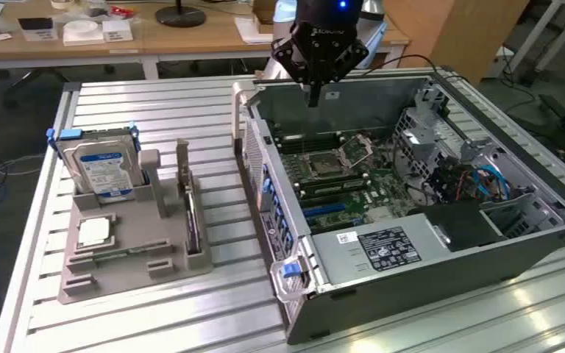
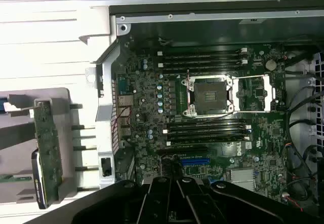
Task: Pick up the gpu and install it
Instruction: 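Reach for the gpu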
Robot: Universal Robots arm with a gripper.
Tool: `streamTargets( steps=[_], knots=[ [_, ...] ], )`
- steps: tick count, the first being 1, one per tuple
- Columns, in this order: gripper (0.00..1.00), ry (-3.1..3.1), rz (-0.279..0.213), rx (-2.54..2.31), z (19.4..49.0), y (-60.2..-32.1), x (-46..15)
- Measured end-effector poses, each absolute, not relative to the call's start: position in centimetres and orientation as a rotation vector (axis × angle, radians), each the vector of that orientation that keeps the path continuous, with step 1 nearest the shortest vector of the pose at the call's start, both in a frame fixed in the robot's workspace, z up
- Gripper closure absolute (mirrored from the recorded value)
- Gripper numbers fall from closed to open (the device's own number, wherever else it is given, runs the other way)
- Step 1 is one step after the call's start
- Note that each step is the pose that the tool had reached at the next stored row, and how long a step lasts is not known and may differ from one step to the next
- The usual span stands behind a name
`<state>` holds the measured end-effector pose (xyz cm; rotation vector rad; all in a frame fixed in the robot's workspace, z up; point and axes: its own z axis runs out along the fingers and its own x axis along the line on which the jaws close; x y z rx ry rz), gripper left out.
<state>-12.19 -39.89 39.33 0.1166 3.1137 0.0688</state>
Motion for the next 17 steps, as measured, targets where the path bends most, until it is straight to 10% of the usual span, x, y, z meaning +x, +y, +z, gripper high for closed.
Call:
streamTargets(
  steps=[17],
  knots=[
    [0.89,3.114,0.069,0.114,39.3,-39.9,-14.8]
  ],
)
